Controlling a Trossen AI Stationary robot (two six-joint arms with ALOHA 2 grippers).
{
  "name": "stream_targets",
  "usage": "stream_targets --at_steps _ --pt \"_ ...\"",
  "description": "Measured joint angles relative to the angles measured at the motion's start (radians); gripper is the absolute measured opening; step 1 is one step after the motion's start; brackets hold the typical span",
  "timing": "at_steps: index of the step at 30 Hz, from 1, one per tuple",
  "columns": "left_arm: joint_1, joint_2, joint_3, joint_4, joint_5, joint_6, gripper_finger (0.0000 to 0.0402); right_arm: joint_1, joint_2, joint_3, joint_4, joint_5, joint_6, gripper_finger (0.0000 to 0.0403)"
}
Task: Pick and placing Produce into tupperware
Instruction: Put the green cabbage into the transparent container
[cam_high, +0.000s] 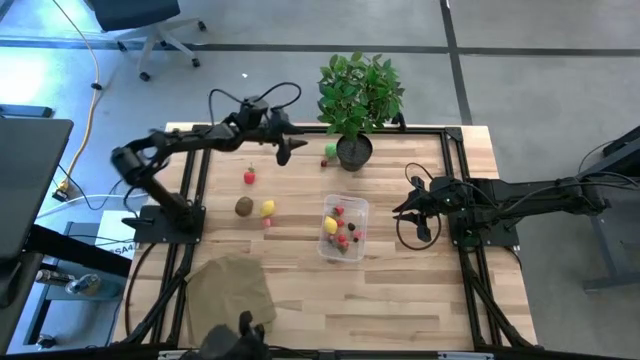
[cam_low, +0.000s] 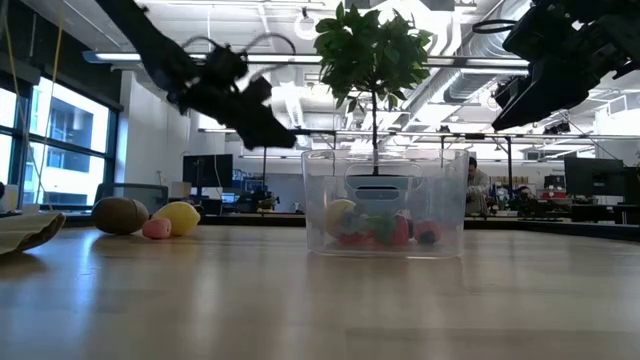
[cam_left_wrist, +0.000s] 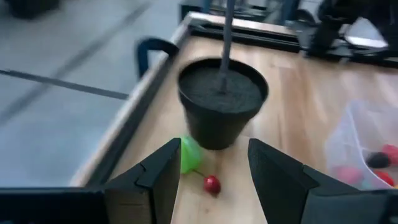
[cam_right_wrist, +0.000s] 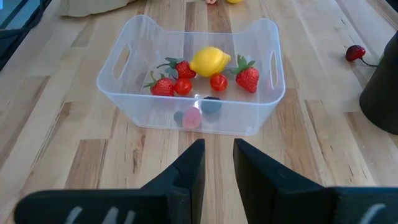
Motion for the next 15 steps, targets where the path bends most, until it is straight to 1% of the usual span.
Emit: stream_targets --at_steps 3,5,8,13,15 --pt "0.018 0.1 0.073 0.0 0.079 -0.005 0.0177 0.0 0.0 0.0 0.0 0.0 0.0 0.0073" --pt "0.024 0.157 0.128 -0.011 0.104 -0.014 0.0177 0.0 0.0 0.0 0.0 0.0 0.0 0.0073" --pt "0.031 0.23 0.224 -0.069 0.109 -0.022 0.0177 0.0 0.0 0.0 0.0 0.0 0.0 0.0073" --pt "0.042 0.339 0.402 -0.239 0.106 -0.022 0.0177 0.0 0.0 0.0 0.0 0.0 0.0 0.0073" --pt "0.042 0.384 0.472 -0.29 0.09 -0.022 0.0177 0.0 0.0 0.0 0.0 0.0 0.0 0.0073"
